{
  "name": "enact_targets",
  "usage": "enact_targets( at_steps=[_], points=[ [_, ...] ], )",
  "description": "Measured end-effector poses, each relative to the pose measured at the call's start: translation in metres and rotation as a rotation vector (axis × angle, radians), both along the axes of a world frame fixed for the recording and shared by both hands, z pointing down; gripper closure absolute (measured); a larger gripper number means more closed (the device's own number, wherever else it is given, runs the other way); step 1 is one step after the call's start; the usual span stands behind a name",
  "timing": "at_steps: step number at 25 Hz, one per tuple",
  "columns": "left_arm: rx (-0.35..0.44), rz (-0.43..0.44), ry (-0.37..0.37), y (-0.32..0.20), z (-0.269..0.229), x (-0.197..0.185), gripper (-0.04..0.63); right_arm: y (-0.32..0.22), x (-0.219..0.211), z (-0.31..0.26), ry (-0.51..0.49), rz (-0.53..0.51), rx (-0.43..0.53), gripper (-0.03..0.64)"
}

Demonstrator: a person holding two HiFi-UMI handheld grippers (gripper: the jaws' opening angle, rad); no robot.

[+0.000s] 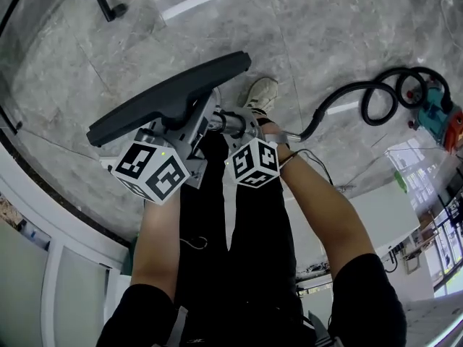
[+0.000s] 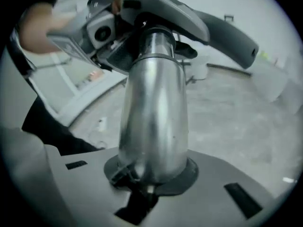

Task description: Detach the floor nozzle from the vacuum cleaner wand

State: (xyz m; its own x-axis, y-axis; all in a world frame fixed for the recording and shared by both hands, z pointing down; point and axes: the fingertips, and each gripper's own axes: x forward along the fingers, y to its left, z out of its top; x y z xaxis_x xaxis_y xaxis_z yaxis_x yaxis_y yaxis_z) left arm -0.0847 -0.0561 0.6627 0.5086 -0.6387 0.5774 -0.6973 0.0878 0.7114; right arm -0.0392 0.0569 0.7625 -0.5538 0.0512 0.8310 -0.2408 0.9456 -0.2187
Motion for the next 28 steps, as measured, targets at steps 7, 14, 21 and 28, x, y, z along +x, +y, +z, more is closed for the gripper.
enact_targets(
  at_steps=[7,14,21,28],
  points=[
    [0.106,0.076,0.110,0.007,-0.022,0.019,0.480,0.052,0.017,-0.038,-0.182,-0.297,-0.548,0.549],
    [0.068,-0.028,0.019,-0.020,-0.021,-0.006,0.480,-0.061,0.014,-0.005,0.109,0.145,0.416,0.555],
    [0.314,-0.222,-0.137,-0.064,-0.088,-0.165,0.482,0.029,0.094,0.047,0.119,-0.134,-0.246,0.557],
    [0.161,-0.130,-0.067,-0.031,-0.023,-0.120,0.482,0.003,0.091,0.091,0.141,-0.101,0.049,0.555]
  ],
)
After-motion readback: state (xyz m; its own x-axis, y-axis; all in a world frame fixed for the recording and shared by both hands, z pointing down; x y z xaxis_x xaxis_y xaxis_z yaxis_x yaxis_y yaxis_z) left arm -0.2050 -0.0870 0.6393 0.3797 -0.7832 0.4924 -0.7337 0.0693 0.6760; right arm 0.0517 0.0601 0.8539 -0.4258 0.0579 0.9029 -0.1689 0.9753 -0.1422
